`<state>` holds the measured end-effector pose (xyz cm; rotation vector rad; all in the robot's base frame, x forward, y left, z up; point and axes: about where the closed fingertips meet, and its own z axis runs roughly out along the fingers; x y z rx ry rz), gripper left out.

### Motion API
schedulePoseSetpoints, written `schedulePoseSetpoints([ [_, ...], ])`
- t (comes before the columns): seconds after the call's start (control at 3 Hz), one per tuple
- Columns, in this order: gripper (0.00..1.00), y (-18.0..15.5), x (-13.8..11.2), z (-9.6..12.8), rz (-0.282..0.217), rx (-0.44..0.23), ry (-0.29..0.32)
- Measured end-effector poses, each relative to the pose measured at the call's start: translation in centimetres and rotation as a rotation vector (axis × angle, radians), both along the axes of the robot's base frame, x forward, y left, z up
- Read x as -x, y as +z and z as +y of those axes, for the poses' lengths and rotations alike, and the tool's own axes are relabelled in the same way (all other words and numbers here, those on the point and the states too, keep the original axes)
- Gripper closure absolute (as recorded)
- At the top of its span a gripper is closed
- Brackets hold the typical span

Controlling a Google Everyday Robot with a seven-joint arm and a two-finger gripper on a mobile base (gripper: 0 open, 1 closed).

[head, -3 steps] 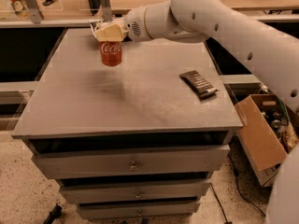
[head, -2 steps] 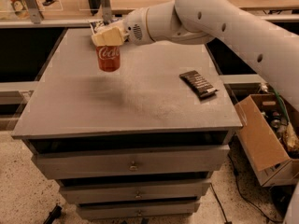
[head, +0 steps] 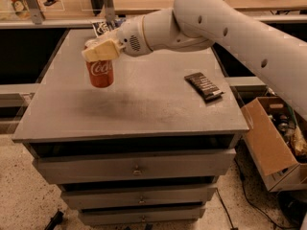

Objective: Move blue plastic bottle near blue chip bag

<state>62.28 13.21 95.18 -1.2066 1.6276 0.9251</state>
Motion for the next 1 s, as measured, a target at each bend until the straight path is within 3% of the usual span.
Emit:
schedulePoseSetpoints([
  [1.0, 1.00, -2.0, 1.6, 5.2, -0.038, 0.013, 0.215],
])
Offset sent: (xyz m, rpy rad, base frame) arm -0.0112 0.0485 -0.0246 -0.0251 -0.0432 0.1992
